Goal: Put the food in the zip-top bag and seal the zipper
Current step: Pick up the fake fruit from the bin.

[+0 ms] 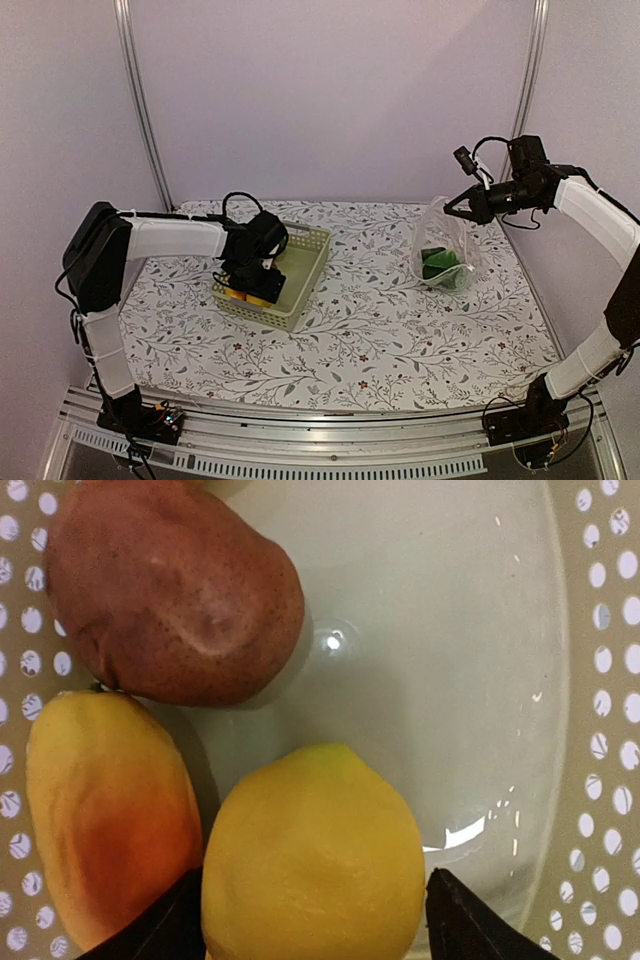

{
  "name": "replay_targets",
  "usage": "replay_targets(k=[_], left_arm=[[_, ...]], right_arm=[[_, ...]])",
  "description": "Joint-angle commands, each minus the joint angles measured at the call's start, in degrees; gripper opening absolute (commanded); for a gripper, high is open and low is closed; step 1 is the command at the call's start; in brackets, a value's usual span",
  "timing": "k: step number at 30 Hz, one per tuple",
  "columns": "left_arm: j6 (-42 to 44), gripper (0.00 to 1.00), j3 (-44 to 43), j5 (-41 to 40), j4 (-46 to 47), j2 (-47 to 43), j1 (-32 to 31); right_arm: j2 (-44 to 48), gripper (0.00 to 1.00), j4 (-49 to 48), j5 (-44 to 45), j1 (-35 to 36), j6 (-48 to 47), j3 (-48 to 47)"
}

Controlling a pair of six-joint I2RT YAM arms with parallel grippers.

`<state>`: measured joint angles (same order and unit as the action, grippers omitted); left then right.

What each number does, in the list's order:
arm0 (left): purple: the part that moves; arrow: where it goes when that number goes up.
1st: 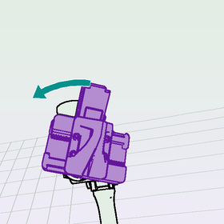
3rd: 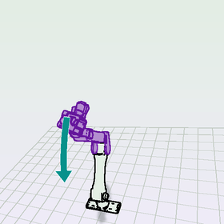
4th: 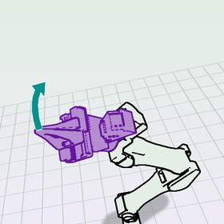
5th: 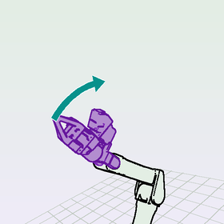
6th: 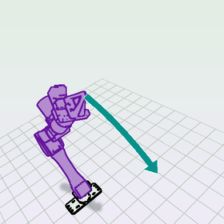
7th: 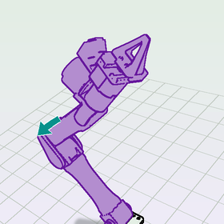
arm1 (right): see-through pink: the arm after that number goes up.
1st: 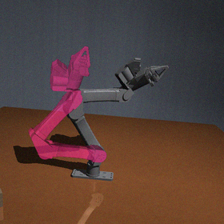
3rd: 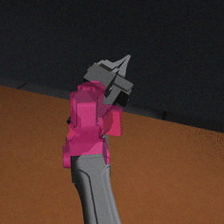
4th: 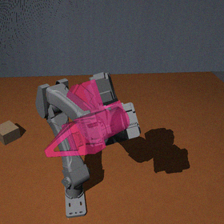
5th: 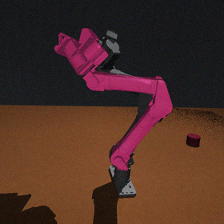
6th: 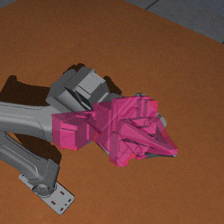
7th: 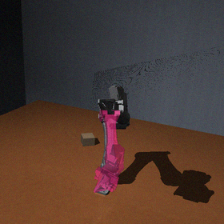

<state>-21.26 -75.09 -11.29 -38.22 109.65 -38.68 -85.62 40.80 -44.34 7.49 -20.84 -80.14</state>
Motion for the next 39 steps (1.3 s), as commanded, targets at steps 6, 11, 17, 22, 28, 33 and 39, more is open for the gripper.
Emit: replay_targets(k=[6, 11, 17, 22, 28, 33, 39], left_arm=[[0.0, 0.69, -1.6, 0.6, -0.6, 0.1, 0.6], [-0.1, 0.65, -1.8, 0.2, -1.3, -1.8, 0.2], [-0.2, 0.57, -2.1, -0.1, -1.9, -3.9, -0.1], [-0.1, 0.51, -2.8, 0.2, -2.6, -4.9, -0.3], [-0.1, 0.49, -6.0, 0.1, -3.4, -7.1, -1.6], [2.6, 0.49, -10.2, 0.0, 0.3, -9.5, -5.5], [6.1, 0.48, -16.1, 1.2, 7.2, -9.0, -12.7]], right_arm=[[1.1, 0.0, -0.5, -0.8, 0.1, -0.6, 0.5], [0.9, 0.0, -0.5, -0.5, 0.1, -0.6, 0.6], [0.5, 0.0, -0.5, -0.6, 0.1, -0.3, 0.4], [0.2, 0.0, -0.3, -0.3, 0.1, -0.1, 0.0], [0.3, 0.0, 0.1, 0.3, 0.1, -0.4, -0.3], [-0.2, 0.0, 1.6, 0.8, 0.1, -0.9, -2.1], [-1.3, 0.0, 3.7, 0.5, 0.1, -1.2, -4.6]])
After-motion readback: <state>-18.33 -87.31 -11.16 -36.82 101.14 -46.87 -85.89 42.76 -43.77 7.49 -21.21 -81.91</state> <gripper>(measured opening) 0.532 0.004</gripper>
